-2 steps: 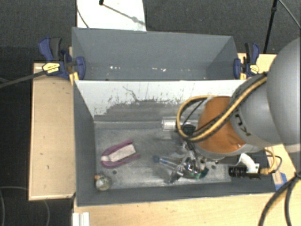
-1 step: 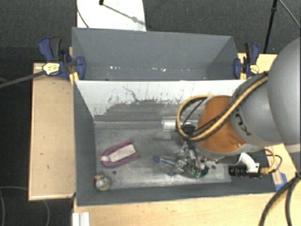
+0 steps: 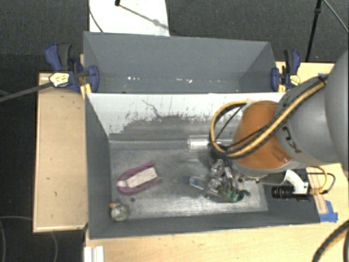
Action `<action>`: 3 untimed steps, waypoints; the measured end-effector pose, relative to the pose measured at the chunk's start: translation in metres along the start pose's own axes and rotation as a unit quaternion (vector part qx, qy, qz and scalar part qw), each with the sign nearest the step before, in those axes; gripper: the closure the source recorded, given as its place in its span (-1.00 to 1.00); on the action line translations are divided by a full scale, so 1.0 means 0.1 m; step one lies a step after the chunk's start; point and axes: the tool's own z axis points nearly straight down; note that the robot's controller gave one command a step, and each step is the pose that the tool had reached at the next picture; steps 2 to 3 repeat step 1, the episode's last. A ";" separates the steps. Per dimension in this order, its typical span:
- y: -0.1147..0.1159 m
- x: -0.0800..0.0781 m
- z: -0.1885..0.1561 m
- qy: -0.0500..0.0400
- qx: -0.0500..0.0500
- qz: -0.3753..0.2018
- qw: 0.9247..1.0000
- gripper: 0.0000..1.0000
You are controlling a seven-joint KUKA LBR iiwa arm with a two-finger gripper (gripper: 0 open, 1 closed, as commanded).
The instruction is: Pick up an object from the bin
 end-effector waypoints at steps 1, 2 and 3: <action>0.01 -0.01 -0.42 0.000 0.000 -0.004 1.000 1.00; 0.01 -0.01 -0.42 0.000 0.000 -0.004 1.000 1.00; 0.01 -0.01 -0.42 0.000 0.000 -0.004 1.000 1.00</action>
Offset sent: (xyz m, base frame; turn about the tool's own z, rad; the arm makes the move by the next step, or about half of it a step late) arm 0.0000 0.0001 0.0394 0.0000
